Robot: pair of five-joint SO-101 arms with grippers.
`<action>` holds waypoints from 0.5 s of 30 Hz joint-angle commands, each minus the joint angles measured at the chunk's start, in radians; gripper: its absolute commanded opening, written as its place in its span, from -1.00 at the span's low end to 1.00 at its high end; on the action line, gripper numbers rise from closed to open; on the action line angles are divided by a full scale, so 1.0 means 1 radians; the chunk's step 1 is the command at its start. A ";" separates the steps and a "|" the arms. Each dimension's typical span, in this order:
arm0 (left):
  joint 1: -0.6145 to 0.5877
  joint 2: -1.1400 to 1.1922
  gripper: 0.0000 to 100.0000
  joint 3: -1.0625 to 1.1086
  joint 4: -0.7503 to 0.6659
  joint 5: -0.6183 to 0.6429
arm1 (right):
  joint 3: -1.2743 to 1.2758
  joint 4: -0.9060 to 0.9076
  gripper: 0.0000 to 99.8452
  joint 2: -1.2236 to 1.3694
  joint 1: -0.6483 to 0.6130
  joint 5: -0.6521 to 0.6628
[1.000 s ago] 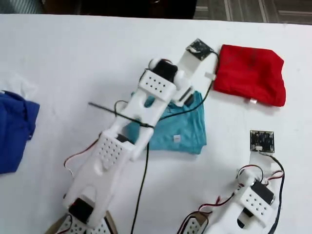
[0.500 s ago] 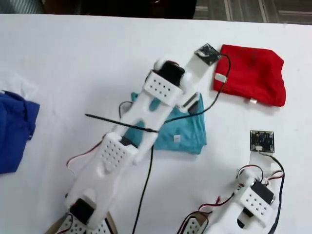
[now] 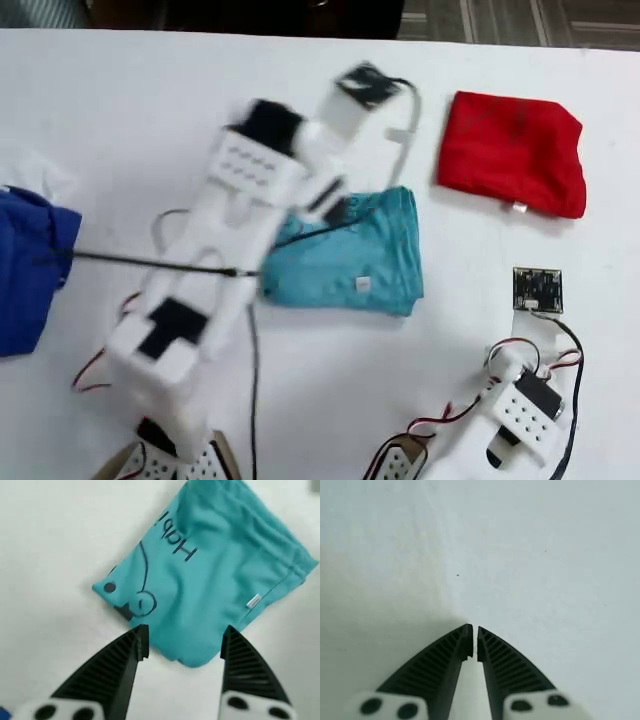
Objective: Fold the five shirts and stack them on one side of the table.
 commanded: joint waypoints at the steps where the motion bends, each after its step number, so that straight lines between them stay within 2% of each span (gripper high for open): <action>1: -0.084 -0.230 -0.50 0.182 0.015 -0.017 | -0.003 0.001 -0.96 -0.024 -0.007 -0.005; 10: -0.361 -0.603 -0.50 0.615 -0.038 -0.020 | -0.002 0.001 -0.96 -0.024 -0.007 -0.005; 15: -0.496 -0.732 -0.50 0.900 -0.164 -0.020 | -0.003 0.001 -0.95 -0.024 -0.007 -0.012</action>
